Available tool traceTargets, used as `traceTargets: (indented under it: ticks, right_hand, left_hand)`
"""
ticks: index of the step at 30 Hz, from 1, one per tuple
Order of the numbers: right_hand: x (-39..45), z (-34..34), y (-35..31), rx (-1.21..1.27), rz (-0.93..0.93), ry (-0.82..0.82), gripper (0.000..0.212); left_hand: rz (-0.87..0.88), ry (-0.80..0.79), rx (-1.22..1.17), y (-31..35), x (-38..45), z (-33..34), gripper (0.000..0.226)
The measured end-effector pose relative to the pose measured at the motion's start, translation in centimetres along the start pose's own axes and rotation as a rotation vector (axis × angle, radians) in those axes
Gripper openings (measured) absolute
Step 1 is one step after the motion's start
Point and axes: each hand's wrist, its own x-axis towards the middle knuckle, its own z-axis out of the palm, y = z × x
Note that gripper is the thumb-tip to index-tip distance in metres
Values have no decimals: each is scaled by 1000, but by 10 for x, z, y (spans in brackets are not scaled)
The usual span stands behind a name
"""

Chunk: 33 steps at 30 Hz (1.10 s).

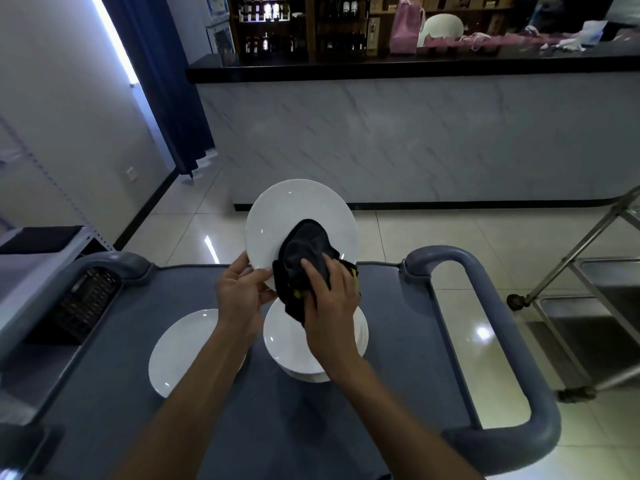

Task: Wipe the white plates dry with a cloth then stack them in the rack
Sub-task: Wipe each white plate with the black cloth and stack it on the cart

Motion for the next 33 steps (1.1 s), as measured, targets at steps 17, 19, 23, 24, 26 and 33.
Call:
traceTargets:
  ticks: [17,19,23,24,26,33]
  right_hand:
    - [48,-16,57,-142,-63,77,49]
    - [58,-21,59,-136,-55,95,48]
    - [70,-29,58,-91,-95,50,48]
    - [71,-31,56,-78,-121,24,48]
    - [72,-34,53,-61,-176,-15,51]
    - [80,-43,58,-41,-215,-75,59]
  left_hand:
    - [-46,-55,143,-4,14,-19,49]
    - [-59,-103,191,-6,14,-20,49]
    - [-79,-203,275,-10,13,-18,46]
    - [-84,-226,289,-11,13,-18,46]
    - [-86,-250,310,-12,14,-19,48]
    - [-36,-280,325,-5,19,-30,51]
